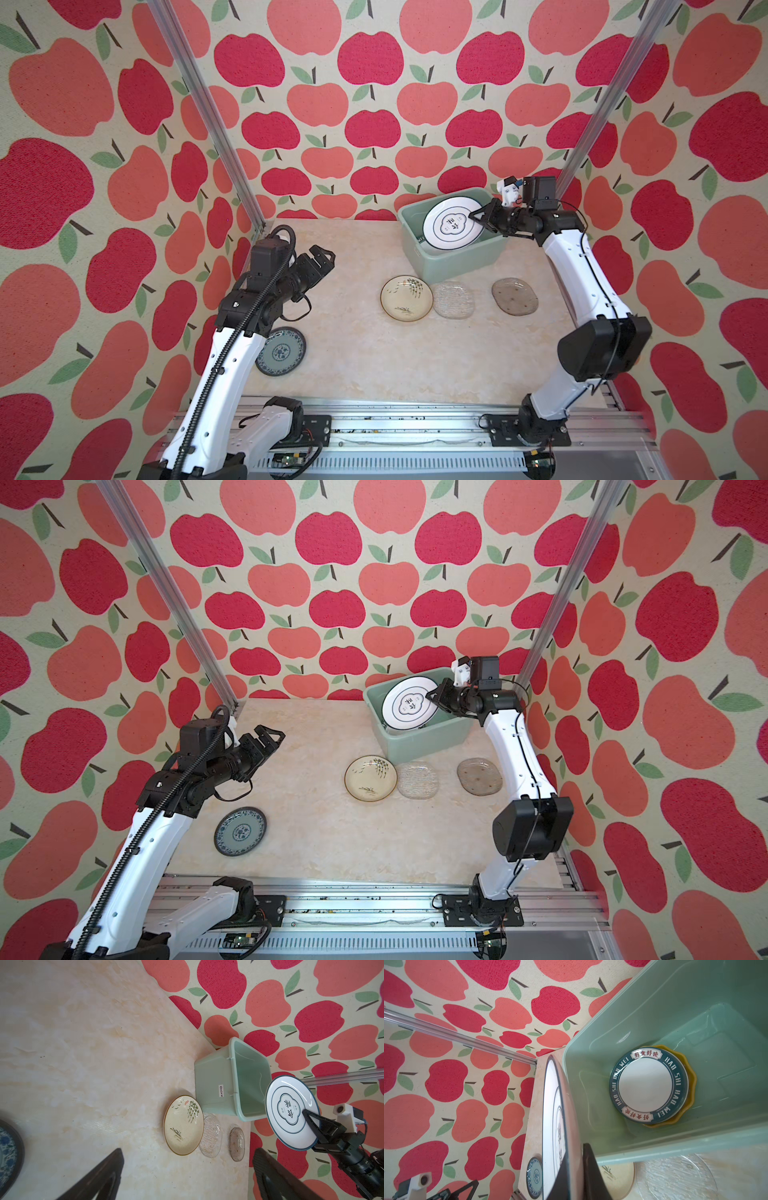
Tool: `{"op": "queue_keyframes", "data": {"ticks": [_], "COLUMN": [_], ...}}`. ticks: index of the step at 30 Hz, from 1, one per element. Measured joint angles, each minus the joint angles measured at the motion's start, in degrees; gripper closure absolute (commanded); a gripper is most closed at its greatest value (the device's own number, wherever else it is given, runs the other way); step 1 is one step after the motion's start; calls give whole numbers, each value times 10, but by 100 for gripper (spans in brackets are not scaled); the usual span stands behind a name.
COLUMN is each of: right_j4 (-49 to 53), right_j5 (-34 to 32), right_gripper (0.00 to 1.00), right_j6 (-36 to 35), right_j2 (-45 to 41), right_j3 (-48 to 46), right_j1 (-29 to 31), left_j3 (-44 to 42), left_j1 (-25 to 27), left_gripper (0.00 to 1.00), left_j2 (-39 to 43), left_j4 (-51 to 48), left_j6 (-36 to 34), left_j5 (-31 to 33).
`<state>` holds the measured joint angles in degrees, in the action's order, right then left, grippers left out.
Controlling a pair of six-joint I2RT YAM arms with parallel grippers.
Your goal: Place the plates into the plastic bin on the countertop
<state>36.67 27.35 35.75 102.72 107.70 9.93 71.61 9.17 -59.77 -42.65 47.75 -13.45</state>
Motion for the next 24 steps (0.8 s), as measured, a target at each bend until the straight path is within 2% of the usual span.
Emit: {"op": "queue_keyframes", "data": {"ticks": [8,13,18,24], "right_j4": [-6,33,55,38], "right_j5": [-12,-11,-5,18], "right_gripper": [100,100,100,100], "right_j6": [-10,-53,-101,-139], "right_j2": [206,301,315,312], "right_j3": [188,315,319,247], "right_j1": [-6,-9,-9,-4], "left_j3": [2,10,28,33], "left_j1": [-19,-13,2,10], "left_gripper": [1,1,1,1], "left_j2": [-120,-188,-215,-221], "left_j4": [24,43,55,56], "left_j6": [-10,-10,-10,-10], "left_j5": [-38,-42,-42,-41]}}
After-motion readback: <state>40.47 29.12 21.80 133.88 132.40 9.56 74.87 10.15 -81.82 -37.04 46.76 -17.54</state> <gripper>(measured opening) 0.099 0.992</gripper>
